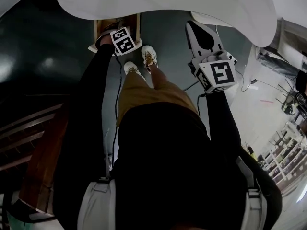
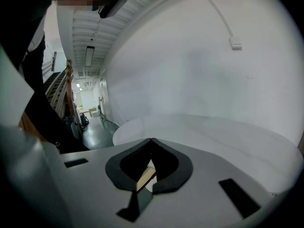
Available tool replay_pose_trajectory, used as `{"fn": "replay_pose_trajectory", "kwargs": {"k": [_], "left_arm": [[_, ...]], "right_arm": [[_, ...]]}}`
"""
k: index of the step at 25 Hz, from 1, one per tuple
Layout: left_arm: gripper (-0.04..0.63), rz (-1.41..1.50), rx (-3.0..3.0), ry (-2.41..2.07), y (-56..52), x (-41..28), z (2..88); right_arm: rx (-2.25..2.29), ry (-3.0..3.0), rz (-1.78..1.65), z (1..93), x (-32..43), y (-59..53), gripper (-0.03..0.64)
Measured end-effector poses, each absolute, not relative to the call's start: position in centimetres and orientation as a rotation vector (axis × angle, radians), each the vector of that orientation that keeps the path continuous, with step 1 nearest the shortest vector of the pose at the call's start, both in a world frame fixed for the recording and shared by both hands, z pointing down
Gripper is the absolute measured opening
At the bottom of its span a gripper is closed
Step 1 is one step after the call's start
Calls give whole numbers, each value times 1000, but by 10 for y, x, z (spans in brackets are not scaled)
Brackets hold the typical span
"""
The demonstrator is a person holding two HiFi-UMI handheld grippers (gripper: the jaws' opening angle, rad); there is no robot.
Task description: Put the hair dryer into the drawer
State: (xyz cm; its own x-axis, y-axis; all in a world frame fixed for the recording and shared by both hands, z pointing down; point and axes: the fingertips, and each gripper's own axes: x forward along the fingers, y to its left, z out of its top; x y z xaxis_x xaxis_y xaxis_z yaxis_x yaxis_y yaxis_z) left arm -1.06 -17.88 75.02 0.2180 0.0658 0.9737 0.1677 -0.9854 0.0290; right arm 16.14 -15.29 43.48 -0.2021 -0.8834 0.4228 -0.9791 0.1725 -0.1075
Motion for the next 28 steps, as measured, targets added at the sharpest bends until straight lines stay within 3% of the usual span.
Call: {"fn": "replay_pose_trajectory", "kwargs": {"k": [28], "left_arm": [[374, -1654, -2654, 339, -201, -2, 644]], "right_arm": [[1710, -2446, 337, 379, 123, -187, 26]]}}
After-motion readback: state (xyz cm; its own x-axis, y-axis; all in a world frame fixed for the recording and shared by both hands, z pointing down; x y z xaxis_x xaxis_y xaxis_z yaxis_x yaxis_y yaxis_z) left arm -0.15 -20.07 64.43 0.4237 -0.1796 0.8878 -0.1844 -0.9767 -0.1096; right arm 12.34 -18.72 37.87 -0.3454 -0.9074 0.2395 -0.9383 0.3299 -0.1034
